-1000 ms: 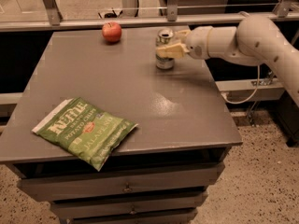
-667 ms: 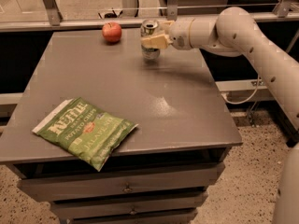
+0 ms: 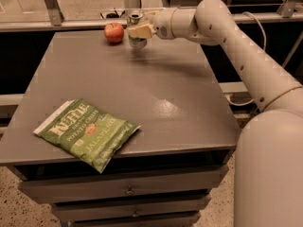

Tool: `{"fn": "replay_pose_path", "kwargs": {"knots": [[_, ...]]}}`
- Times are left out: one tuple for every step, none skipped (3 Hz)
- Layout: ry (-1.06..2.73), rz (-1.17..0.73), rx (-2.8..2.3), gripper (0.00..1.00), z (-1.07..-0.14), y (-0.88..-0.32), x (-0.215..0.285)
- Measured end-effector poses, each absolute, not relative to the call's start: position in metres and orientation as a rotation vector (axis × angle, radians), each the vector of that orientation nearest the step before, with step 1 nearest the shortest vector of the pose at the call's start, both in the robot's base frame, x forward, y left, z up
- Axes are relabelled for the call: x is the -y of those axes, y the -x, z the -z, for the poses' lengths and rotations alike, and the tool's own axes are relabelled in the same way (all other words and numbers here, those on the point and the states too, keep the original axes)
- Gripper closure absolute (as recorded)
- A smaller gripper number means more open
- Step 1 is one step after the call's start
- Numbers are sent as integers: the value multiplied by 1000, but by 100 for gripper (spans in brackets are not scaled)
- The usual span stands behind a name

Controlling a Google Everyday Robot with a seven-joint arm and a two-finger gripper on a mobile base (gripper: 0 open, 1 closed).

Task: Move 7up can near apple

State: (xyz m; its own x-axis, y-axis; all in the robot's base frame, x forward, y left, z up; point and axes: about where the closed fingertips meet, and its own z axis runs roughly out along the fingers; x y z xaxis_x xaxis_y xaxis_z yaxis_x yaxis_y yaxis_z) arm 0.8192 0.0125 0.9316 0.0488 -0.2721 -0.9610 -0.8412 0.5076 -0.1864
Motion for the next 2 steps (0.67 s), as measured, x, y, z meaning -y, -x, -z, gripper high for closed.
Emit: {"fn": "replay_pose_path", "kwargs": {"knots": [[1006, -575, -1514, 100, -926, -834, -25], [1002, -587, -1526, 100, -918, -847, -39]]}}
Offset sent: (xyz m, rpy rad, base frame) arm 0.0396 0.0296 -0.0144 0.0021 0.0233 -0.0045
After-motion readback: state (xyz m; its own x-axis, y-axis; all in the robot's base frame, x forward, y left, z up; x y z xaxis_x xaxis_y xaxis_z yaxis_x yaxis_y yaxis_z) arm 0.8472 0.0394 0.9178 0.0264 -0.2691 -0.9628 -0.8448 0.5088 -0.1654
